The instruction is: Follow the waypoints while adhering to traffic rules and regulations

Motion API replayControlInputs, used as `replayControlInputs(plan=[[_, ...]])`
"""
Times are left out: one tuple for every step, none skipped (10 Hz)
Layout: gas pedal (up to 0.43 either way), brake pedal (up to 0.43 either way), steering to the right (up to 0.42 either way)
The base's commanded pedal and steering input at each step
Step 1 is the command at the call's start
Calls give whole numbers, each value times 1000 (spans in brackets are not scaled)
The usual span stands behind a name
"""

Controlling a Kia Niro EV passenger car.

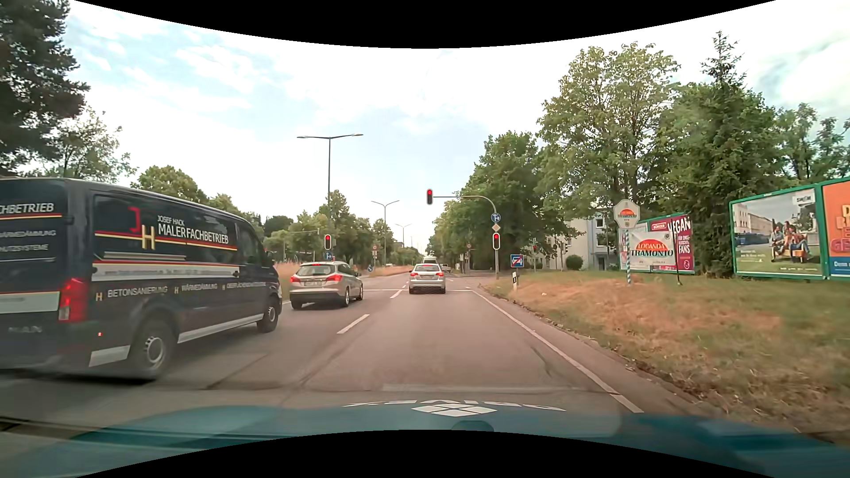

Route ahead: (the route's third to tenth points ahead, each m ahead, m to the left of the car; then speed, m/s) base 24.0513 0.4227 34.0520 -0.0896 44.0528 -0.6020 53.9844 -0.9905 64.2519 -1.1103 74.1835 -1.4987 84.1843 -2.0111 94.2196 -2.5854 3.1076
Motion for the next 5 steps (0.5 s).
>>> replayControlInputs(plan=[[0,0,-3],[0,0,-3],[0,0,-3],[0,0,-3],[0,0,-3]])
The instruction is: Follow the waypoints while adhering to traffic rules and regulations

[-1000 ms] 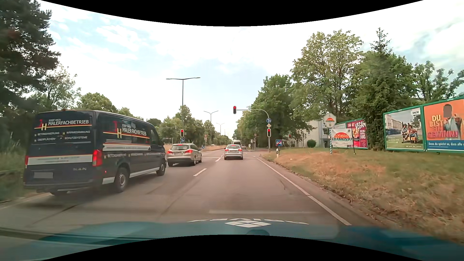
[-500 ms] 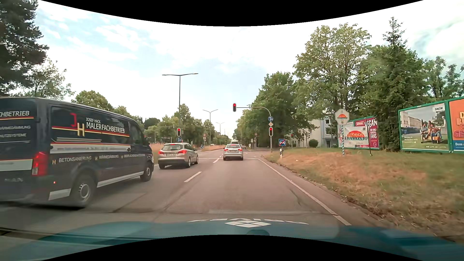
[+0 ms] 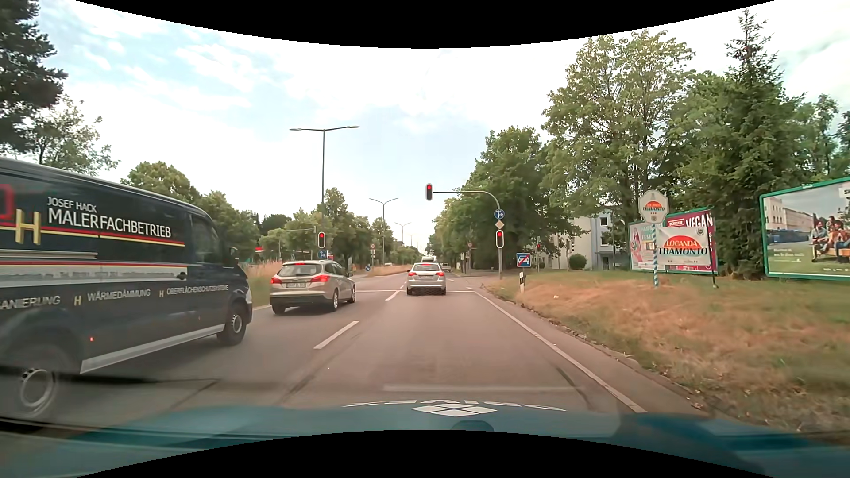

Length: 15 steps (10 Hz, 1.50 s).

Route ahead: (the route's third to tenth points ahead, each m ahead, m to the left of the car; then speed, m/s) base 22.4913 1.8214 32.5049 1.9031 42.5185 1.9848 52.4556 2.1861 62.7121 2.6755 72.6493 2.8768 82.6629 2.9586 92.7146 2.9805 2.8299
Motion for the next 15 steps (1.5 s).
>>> replayControlInputs(plan=[[0,0,-4],[0,0,-5],[0,0,-4],[0,0,-4],[0,0,-4],[0,0,-5],[0,0,-5],[0,0,-5],[0,0,-5],[0,0,-5],[0,0,-5],[0,0,-6],[0,0,-6],[0,0,-5],[0,0,-5]])
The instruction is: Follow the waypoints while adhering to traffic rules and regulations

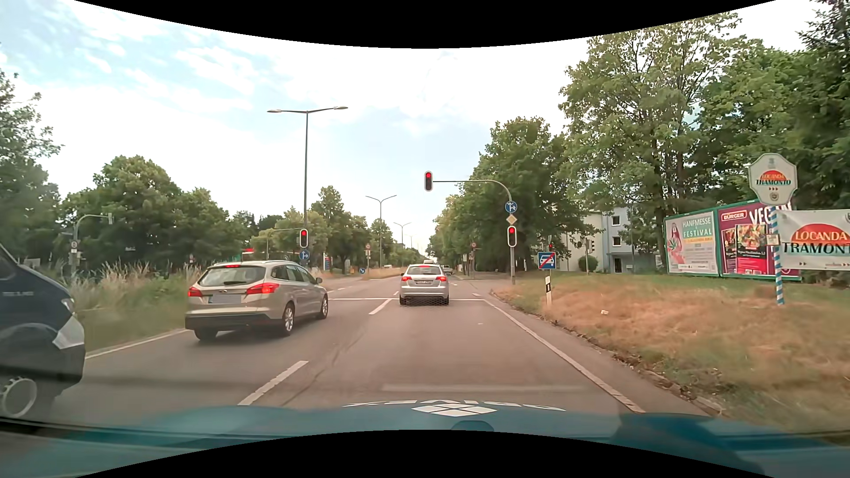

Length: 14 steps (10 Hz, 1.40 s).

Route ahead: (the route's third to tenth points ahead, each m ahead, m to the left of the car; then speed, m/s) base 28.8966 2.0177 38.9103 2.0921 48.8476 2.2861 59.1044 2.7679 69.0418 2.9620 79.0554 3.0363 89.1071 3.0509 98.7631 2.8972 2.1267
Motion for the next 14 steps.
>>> replayControlInputs(plan=[[0,0,-5],[0,0,-6],[0,0,-6],[0,0,-5],[0,0,-6],[0,0,-6],[0,0,-5],[0,0,-6],[0,0,-6],[0,0,-6],[0,0,-6],[0,0,-6],[0,0,-6],[0,0,-6]])
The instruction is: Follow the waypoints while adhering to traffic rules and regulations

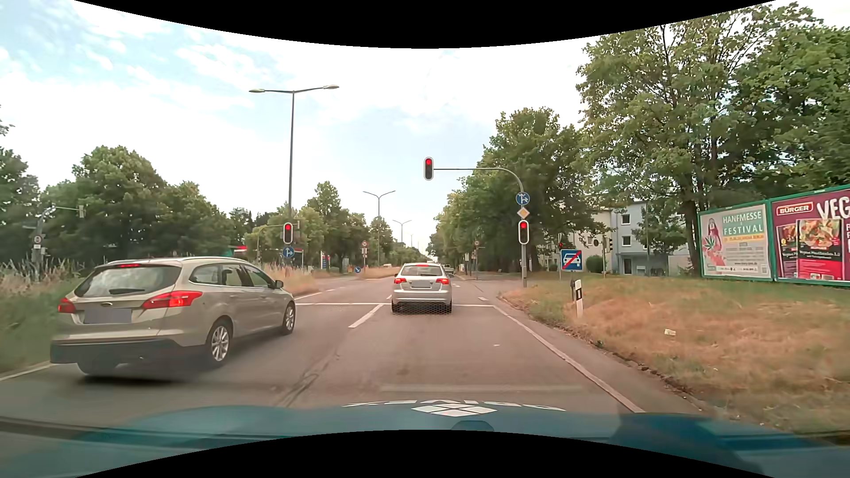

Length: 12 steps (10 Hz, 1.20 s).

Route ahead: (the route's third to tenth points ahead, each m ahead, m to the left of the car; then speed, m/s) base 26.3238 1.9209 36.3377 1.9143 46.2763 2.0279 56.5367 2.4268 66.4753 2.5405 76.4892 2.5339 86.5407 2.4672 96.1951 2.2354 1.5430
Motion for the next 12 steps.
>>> replayControlInputs(plan=[[0,0,-6],[0,0,-6],[0,0,-6],[0,0,-6],[0,0,-6],[0,0,-6],[0,0,-6],[0,0,-6],[0,0,-6],[0,0,-6],[0,0,-6],[0,0,-6]])
